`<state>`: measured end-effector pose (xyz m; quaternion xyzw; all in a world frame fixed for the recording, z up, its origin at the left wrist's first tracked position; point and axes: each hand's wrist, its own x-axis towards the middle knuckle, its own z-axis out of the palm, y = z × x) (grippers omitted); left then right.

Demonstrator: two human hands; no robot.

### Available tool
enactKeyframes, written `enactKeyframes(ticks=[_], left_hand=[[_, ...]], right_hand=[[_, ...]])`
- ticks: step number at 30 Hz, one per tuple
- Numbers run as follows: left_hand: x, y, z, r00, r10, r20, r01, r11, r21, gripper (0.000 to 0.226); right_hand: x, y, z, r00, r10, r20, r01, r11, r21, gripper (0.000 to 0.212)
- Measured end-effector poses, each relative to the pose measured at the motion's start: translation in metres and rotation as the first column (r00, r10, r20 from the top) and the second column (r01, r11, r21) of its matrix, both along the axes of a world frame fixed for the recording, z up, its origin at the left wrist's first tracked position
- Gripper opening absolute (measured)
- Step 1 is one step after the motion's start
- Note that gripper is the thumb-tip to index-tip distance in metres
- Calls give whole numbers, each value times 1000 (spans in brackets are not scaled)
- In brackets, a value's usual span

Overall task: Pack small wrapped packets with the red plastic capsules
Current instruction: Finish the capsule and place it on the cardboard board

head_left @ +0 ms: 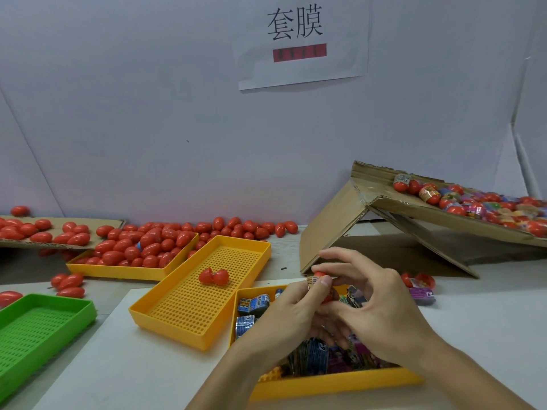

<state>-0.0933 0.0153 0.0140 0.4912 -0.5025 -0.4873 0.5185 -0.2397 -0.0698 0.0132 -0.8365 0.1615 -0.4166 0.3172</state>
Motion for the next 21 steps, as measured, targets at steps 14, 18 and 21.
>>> enactKeyframes(ticks=[14,18,21], left_hand=[[-1,-1,4,945,80,-318,-101,994,-50,37],[-1,0,3,951,110,-290,-125,992,-32,34],[0,0,3,950,79,-302,-88,996,-18,33]], right_hand=[[4,5,2,989,81,123,-98,985,140,64],[5,7,3,987,66,143,-85,988,129,65],[5,6,0,987,92,133,-108,987,117,72]])
